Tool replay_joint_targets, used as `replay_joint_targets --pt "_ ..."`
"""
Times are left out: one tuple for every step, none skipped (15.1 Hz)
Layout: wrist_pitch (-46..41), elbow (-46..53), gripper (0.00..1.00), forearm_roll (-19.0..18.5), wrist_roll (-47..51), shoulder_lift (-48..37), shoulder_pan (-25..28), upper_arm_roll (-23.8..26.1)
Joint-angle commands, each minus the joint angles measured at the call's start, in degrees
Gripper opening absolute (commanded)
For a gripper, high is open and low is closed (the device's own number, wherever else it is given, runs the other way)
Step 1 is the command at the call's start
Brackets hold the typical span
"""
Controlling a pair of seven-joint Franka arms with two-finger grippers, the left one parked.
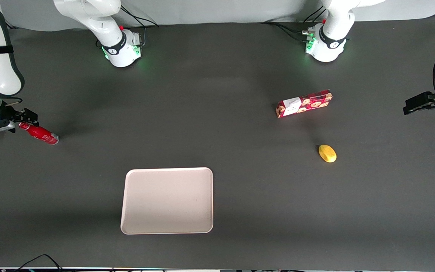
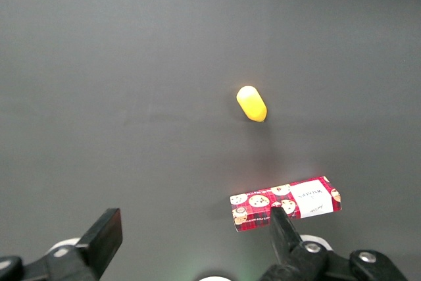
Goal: Place coke bottle on tray
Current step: 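Close the right gripper around the bottle's cap end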
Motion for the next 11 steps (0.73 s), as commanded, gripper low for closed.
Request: replay_joint_targets --pt "1.5 -0.4 1.0 1.5 -2.4 0.6 0.0 -0.2" --pt "1.5 -0.4 0.99 1.4 -2.4 0.5 0.0 -0.2" --pt "1.5 -0.4 0.92 1.5 -2.4 0.9 0.1 -0.2" --pt "1.5 -0.4 0.79 1.4 -2.4 1.0 0.1 -0.2" --pt "1.5 -0.4 0.67 1.4 -2.4 1.0 0.1 -0.2" --pt "1.5 -0.4 0.56 1.4 -2.3 1.0 0.2 -0.2" --pt "1.5 -0.4 0.44 1.5 -2.3 1.0 0.1 -0.2" --pt "1.5 -0.4 0.33 1.4 -2.3 1.0 0.1 -0.2" --pt "1.5 -0.4 0.23 1.4 -2.3 1.0 0.2 -0.2" --pt "1.5 -0.3 0.15 1.5 -2.2 1.0 0.2 -0.2" --pt "1.4 -0.2 0.09 1.5 -2.2 1.0 0.3 -0.1"
